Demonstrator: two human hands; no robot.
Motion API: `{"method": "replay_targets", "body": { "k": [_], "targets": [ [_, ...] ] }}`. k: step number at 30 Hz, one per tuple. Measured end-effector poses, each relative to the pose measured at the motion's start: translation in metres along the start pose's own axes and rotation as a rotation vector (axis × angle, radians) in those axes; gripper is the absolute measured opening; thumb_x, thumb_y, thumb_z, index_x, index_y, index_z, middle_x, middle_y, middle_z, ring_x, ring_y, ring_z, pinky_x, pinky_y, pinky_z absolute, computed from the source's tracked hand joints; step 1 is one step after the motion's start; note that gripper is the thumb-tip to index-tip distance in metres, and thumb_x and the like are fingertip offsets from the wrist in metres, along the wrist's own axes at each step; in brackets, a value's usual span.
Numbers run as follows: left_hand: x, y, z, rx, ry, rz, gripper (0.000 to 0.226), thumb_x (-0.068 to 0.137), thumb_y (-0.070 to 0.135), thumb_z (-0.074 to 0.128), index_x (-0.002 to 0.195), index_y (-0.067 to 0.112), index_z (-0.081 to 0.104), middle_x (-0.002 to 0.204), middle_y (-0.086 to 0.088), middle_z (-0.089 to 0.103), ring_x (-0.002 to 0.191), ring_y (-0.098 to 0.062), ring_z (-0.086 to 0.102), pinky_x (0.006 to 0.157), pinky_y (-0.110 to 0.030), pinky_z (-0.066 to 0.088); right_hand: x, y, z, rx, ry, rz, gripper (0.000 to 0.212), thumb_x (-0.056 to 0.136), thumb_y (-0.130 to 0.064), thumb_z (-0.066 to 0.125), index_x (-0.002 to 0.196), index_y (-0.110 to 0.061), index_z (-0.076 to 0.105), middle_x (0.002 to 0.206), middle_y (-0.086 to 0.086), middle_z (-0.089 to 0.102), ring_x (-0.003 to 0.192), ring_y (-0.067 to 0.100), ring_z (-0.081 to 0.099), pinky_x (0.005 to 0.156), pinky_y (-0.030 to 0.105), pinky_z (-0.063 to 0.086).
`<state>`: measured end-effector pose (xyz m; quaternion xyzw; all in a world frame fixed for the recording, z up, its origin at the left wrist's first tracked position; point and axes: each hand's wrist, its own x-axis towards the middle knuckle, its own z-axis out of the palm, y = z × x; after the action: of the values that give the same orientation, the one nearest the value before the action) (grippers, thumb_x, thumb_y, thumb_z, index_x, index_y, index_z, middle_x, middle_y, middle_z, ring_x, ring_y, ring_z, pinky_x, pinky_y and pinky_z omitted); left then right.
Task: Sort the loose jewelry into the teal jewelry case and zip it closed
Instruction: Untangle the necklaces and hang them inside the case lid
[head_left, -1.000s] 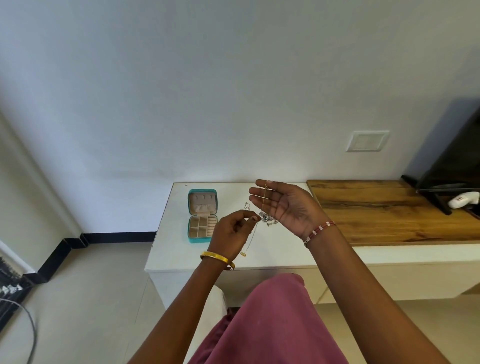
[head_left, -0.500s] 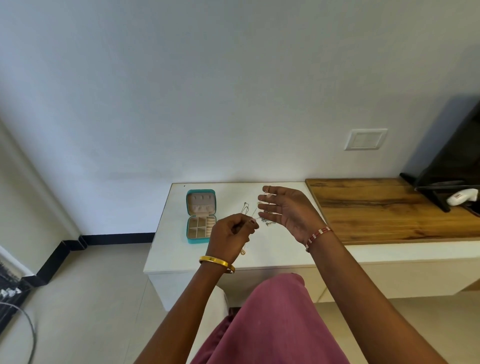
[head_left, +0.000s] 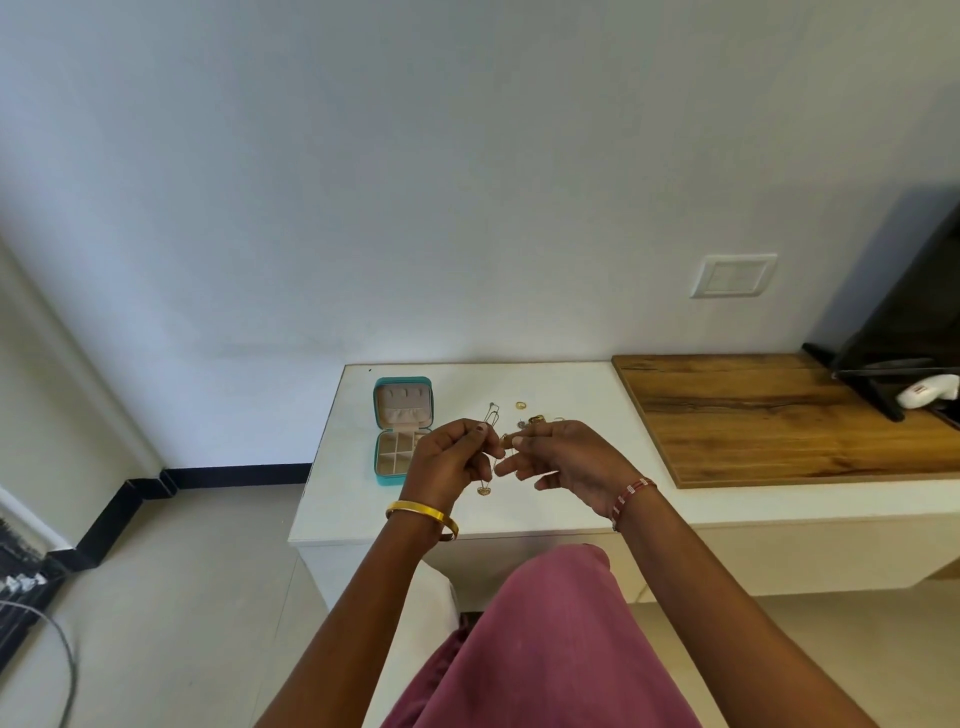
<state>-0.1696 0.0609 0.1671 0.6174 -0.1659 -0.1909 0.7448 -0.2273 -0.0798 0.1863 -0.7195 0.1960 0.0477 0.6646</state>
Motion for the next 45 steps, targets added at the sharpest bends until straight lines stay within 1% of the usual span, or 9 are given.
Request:
{"method": "replay_targets", "body": {
  "k": [5,12,16,22,26,30,35,40,45],
  "targets": [
    [0.0,-0.003,-0.001,-0.003,0.008,-0.011,0.031,0.093,0.003,0.04,0.073,0.011,0.062,0.052,0.005,0.065,0.042,-0.006,0.052,0.049,-0.017,0.049,-0.004,0.009,-0.001,0.009,-0.036,0.049,0.011,0.089,-0.017,0.057,0.091,-0.011,0.067,0.092,0.011,0.072,0.069,0.012,0.059,0.063,0.024,0.044],
    [0.0,-0.002,0.001,-0.042,-0.006,-0.036,0.032,0.093,0.002,0.04,0.073,0.01,0.063,0.053,0.002,0.065,0.041,-0.007,0.053,0.05,-0.018,0.05,-0.01,0.003,0.003,-0.129,0.253,-0.142,0.005,0.082,-0.014,0.066,0.085,-0.011,0.068,0.082,0.003,0.068,0.063,0.011,0.054,0.056,0.02,0.042],
    [0.0,0.002,0.004,-0.07,0.014,-0.042,0.028,0.091,-0.001,0.042,0.075,0.009,0.062,0.05,0.003,0.064,0.039,-0.007,0.052,0.048,-0.017,0.05,-0.012,-0.003,0.013,-0.17,0.104,-0.226,0.017,0.082,-0.015,0.067,0.098,-0.017,0.069,0.088,-0.005,0.068,0.07,0.002,0.057,0.061,0.019,0.046],
    [0.0,0.003,0.002,-0.057,-0.004,-0.031,0.031,0.092,0.0,0.04,0.074,0.009,0.063,0.049,0.001,0.063,0.041,-0.008,0.053,0.05,-0.017,0.051,-0.008,0.0,0.018,-0.158,0.116,-0.224,0.017,0.084,-0.007,0.062,0.098,-0.011,0.07,0.075,-0.005,0.066,0.069,0.005,0.057,0.061,0.019,0.047],
    [0.002,0.003,-0.002,-0.055,-0.01,-0.037,0.031,0.093,0.001,0.038,0.075,0.007,0.063,0.05,0.001,0.064,0.043,-0.009,0.056,0.053,-0.018,0.052,-0.007,-0.002,0.02,-0.204,0.147,-0.228,0.015,0.082,-0.013,0.065,0.091,-0.003,0.07,0.069,-0.003,0.063,0.065,0.006,0.054,0.06,0.018,0.046],
    [0.002,0.004,-0.001,-0.076,-0.001,-0.068,0.03,0.093,0.002,0.039,0.076,0.007,0.063,0.05,0.001,0.065,0.044,-0.009,0.058,0.053,-0.019,0.054,-0.008,-0.003,0.017,-0.198,0.126,-0.197,0.008,0.083,-0.012,0.061,0.081,-0.01,0.068,0.072,-0.003,0.065,0.069,0.007,0.054,0.063,0.019,0.044],
    [-0.001,-0.001,-0.003,-0.169,0.035,-0.147,0.027,0.092,0.002,0.042,0.077,0.006,0.064,0.05,-0.002,0.065,0.044,-0.011,0.058,0.051,-0.019,0.053,-0.006,-0.006,0.014,-0.043,0.087,-0.159,0.016,0.084,-0.008,0.052,0.073,-0.011,0.063,0.075,0.003,0.064,0.077,0.015,0.058,0.068,0.026,0.044],
    [-0.002,-0.001,0.0,-0.28,0.029,-0.214,0.025,0.091,0.002,0.044,0.076,0.005,0.064,0.05,-0.003,0.063,0.044,-0.011,0.058,0.051,-0.02,0.053,-0.003,-0.009,0.012,0.03,0.057,-0.145,0.022,0.086,-0.007,0.043,0.07,-0.009,0.057,0.073,0.011,0.064,0.07,0.017,0.06,0.063,0.025,0.044],
    [0.003,-0.008,-0.006,-0.098,0.043,-0.242,0.023,0.092,0.009,0.046,0.078,0.01,0.065,0.053,0.002,0.067,0.051,-0.01,0.064,0.056,-0.02,0.055,-0.003,-0.01,0.011,0.039,0.041,-0.143,0.022,0.086,-0.006,0.044,0.069,-0.008,0.058,0.064,0.01,0.061,0.061,0.016,0.057,0.061,0.025,0.044]
  ]
}}
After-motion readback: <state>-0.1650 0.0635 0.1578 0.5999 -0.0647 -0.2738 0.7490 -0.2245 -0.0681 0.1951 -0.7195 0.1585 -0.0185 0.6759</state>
